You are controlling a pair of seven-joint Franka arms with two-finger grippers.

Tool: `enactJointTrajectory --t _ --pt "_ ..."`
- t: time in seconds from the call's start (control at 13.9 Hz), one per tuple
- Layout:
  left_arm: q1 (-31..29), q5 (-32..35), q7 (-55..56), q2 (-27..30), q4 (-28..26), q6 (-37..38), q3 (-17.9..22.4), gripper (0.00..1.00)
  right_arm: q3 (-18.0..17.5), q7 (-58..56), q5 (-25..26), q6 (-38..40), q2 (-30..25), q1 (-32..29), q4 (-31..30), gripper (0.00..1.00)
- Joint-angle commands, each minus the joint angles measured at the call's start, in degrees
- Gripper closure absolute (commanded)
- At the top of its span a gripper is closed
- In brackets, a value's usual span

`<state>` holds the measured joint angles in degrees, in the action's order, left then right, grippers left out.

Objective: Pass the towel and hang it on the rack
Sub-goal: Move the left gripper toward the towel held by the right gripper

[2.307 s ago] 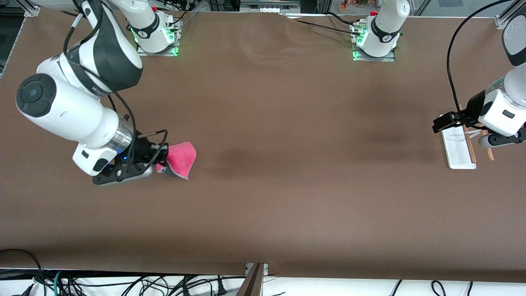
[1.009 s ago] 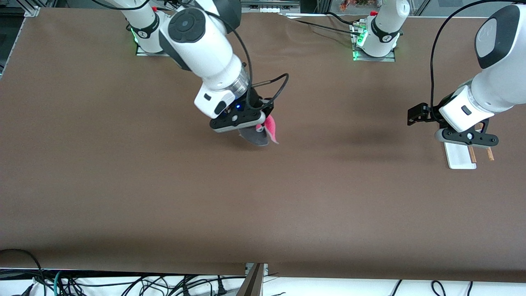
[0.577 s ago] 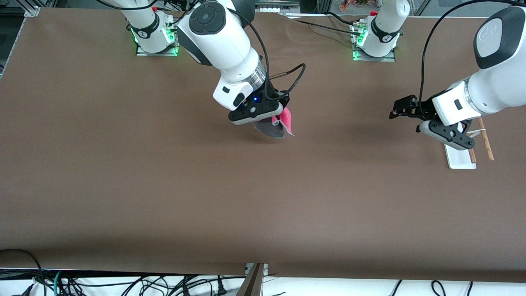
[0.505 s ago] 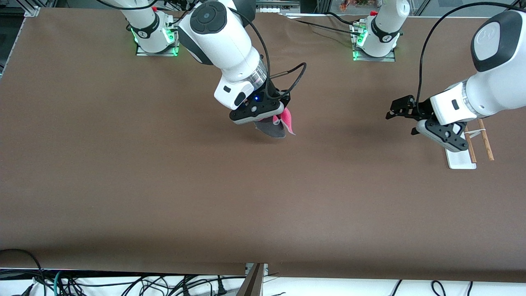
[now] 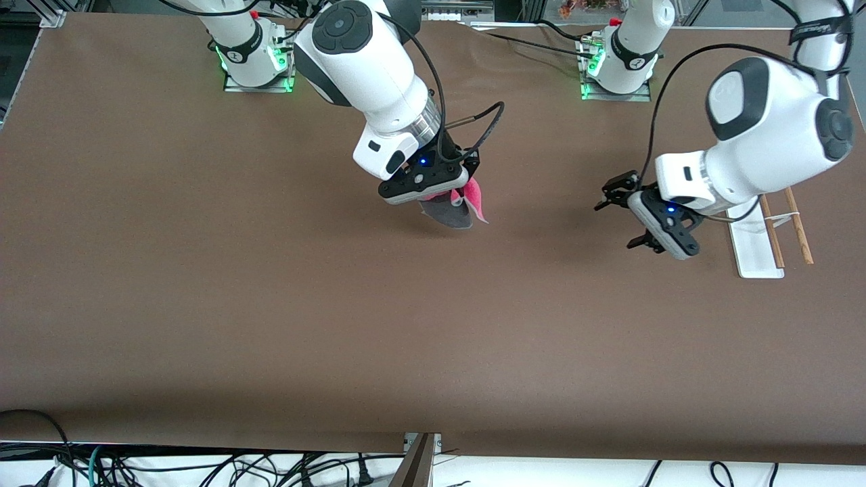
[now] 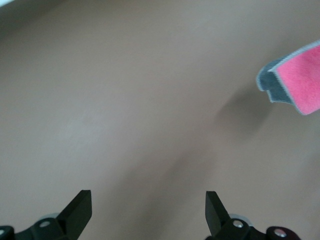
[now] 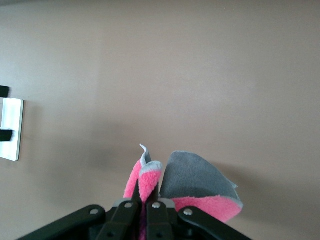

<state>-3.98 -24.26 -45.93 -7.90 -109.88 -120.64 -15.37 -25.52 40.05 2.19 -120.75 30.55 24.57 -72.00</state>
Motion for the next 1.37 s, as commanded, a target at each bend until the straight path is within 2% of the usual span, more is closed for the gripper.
enactJointTrajectory --t 0.0,0.29,0.43,0.65,0.87,1.3 --pt "-0.2 -6.1 -11.4 -0.1 -4.2 -5.5 -1.8 0.0 -0.4 0.7 0.1 -0.8 -0.1 0.0 0.4 1.0" --pt "-0.2 -13.5 -24.0 -5.9 -3.3 -11.0 -6.9 0.0 -0.3 0.6 0.1 -1.2 0.0 0.0 0.4 1.0" --pt "-0.1 -17.0 -25.3 -7.3 -3.2 -14.3 -10.2 0.0 -0.3 0.6 0.1 -1.2 0.0 0.0 0.4 1.0" --pt "0.4 -17.7 -24.4 -10.5 1.8 -17.0 -14.2 0.0 -0.3 0.6 0.1 -1.2 0.0 0.0 0.3 1.0" --pt "2.7 -19.3 -24.0 -12.4 5.0 -17.9 -14.3 0.0 -0.3 0.6 0.1 -1.2 0.0 0.0 0.4 1.0" --pt "4.2 -18.5 -24.1 -14.9 5.3 -21.6 -14.3 0.02 -0.3 0.6 0.1 -1.2 0.0 0.0 0.4 1.0"
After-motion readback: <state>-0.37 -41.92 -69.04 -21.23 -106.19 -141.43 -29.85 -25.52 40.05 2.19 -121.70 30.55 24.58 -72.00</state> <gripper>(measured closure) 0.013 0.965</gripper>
